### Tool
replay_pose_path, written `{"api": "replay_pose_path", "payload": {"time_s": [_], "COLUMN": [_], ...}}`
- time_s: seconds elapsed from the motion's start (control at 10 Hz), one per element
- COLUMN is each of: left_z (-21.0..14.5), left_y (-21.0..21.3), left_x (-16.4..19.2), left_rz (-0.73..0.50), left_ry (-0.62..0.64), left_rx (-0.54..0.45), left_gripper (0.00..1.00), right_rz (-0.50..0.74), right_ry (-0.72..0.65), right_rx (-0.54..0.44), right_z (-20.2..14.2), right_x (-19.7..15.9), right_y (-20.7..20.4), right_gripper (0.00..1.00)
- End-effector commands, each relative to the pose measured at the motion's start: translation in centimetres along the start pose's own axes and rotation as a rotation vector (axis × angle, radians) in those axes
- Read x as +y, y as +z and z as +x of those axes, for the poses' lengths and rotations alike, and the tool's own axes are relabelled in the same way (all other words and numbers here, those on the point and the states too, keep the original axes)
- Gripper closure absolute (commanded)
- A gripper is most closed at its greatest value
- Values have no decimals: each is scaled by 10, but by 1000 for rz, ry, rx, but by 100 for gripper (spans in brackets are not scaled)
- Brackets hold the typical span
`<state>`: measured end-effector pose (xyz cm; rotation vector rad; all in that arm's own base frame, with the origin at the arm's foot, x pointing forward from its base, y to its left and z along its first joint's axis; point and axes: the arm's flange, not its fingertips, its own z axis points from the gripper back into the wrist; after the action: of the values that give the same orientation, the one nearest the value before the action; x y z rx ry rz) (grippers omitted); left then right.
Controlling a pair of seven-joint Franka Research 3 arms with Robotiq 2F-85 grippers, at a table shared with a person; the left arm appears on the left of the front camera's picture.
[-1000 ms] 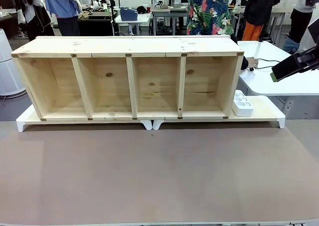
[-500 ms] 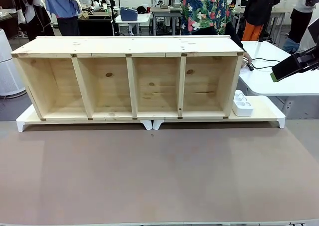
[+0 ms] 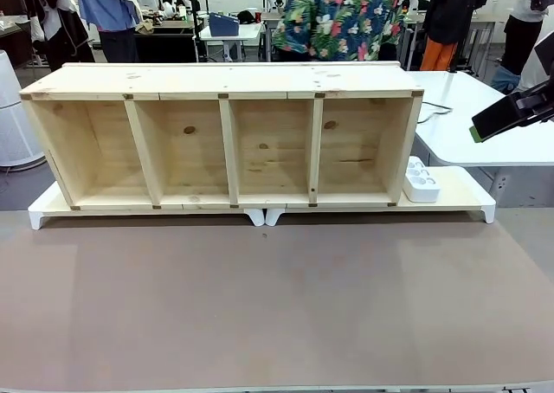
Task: Perform cable management.
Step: When the cord part of the Power Cable appears at the lower middle area of the table and stops, grasp the cord part of the Power Cable.
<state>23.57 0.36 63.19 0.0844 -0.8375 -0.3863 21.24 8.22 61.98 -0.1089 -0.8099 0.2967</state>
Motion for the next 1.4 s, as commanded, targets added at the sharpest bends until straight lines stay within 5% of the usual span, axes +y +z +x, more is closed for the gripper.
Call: {"api": "replay_pose_path", "payload": {"time_s": [0.0,1.3], "left_z": [3,3], "left_y": [-2,-2], "left_x": [0,0], "left_rz": [7,7], "left_ry": [15,15], "left_rx": [-10,-10], "left_gripper": [0,0], "right_rz": [-1,-1], "right_ry": [6,6], "right_rx": [-13,-13], "right_z": [2,2], "right_x": [0,0], "right_y": [0,0], "right_gripper": [0,0]}}
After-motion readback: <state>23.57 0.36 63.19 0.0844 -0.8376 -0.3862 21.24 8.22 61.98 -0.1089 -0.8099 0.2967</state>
